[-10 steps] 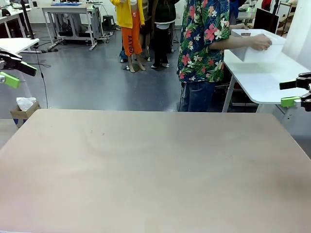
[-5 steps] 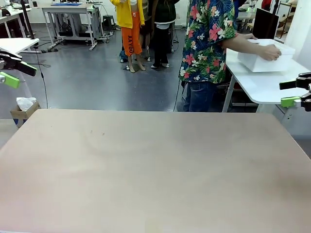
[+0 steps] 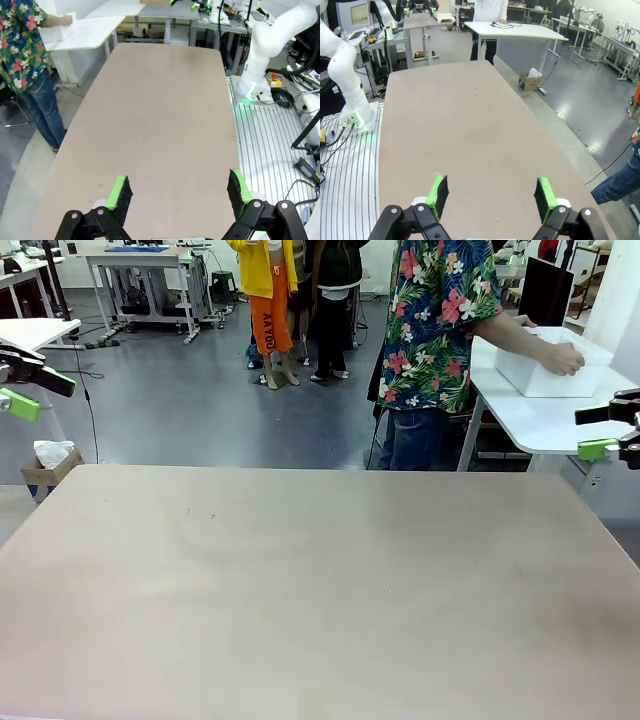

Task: Stack the cups and store them in the basket.
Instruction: Place the stack of Reusable plastic cups into the Pantry Basket.

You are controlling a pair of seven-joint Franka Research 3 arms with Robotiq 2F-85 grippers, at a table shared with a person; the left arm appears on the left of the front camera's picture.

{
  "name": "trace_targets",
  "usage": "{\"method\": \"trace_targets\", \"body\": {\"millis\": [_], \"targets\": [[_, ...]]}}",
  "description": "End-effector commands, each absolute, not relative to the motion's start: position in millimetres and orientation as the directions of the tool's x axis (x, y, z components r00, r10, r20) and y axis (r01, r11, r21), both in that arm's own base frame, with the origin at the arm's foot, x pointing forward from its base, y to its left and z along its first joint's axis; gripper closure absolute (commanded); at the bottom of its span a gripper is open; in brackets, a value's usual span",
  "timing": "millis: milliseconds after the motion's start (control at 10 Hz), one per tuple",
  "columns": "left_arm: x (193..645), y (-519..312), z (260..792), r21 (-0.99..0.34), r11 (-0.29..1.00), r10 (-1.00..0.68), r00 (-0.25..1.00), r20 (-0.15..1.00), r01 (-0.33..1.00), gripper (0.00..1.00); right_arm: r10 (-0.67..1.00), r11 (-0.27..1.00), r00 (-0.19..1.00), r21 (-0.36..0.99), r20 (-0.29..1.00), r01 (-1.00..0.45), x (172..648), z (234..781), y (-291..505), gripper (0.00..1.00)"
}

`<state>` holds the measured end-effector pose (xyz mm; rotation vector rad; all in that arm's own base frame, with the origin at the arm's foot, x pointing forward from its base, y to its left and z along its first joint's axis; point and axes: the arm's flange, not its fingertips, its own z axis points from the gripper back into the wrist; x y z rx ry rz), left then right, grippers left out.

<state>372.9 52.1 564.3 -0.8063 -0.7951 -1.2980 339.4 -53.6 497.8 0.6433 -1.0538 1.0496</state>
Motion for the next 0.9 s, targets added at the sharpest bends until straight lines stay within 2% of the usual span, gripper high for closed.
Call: {"method": "trace_targets", "body": {"millis": [0,800], "targets": [[372.2,50.3,566.8,-0.072,0.096,-0.485,0.11,0.868,0.993,0.0,0.366,0.4,0.101,-0.059,0.925,-0.914,342.4,499.3,-53.1,0.08],[372.2,50.3,566.8,-0.072,0.096,-0.485,0.11,0.868,0.993,0.0,0.366,0.4,0.101,-0.059,0.925,-0.914,342.4,499.3,-53.1,0.08]]}}
